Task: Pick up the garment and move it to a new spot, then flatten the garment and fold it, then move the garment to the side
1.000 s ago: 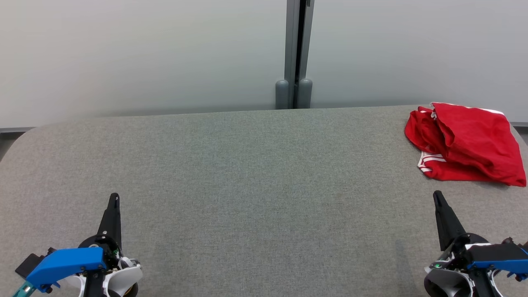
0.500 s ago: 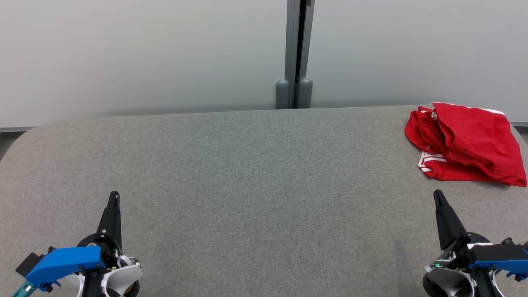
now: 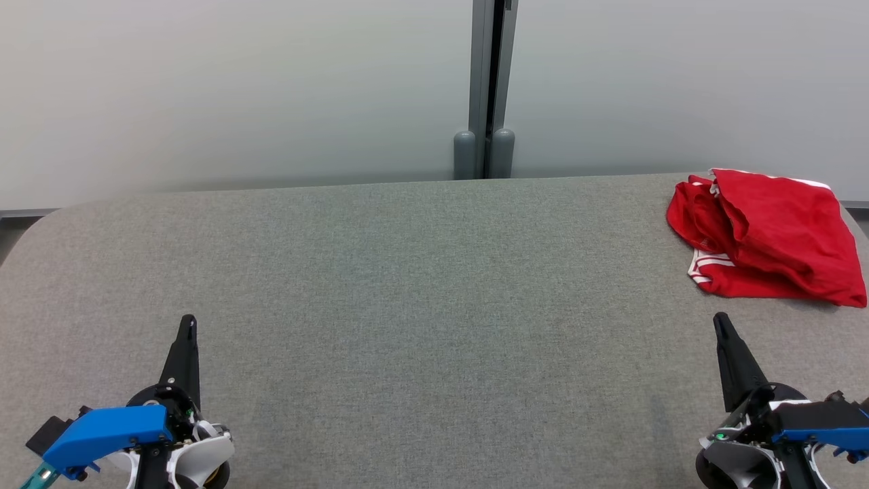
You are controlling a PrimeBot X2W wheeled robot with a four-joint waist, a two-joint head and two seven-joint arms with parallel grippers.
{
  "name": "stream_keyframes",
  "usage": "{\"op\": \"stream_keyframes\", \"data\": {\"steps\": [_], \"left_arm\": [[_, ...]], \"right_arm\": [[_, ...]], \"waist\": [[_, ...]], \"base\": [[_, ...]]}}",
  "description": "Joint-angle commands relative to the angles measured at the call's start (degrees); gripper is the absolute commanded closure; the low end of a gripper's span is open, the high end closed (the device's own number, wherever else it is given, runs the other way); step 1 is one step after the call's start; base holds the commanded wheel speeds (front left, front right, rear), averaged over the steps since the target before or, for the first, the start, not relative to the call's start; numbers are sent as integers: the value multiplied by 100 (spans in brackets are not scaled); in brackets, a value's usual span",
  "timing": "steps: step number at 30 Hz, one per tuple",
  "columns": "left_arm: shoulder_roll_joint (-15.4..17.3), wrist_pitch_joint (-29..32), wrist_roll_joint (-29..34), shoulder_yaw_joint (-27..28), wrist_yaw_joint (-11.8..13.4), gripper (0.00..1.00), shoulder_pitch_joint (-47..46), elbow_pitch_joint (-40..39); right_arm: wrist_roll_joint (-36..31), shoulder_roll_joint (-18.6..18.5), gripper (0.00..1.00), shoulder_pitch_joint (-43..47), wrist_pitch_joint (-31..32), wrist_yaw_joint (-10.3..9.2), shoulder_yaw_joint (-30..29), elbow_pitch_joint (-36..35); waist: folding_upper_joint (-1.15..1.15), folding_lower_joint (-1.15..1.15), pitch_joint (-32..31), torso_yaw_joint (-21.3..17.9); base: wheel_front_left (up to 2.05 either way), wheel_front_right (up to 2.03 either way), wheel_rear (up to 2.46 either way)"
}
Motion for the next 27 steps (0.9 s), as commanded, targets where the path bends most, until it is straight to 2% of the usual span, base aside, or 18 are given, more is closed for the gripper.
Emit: {"op": "stream_keyframes", "data": {"steps": [1, 27], "left_arm": [[18, 23, -14, 11, -10, 100, -54, -22], [18, 22, -15, 10, -10, 100, -53, -23]], "right_arm": [[15, -36, 100, -78, 17, 2, -17, -19], [16, -36, 100, -78, 17, 2, -16, -19]], "waist": [[0, 0, 0, 0], [0, 0, 0, 0]], "base": [[0, 0, 0], [0, 0, 0]]}}
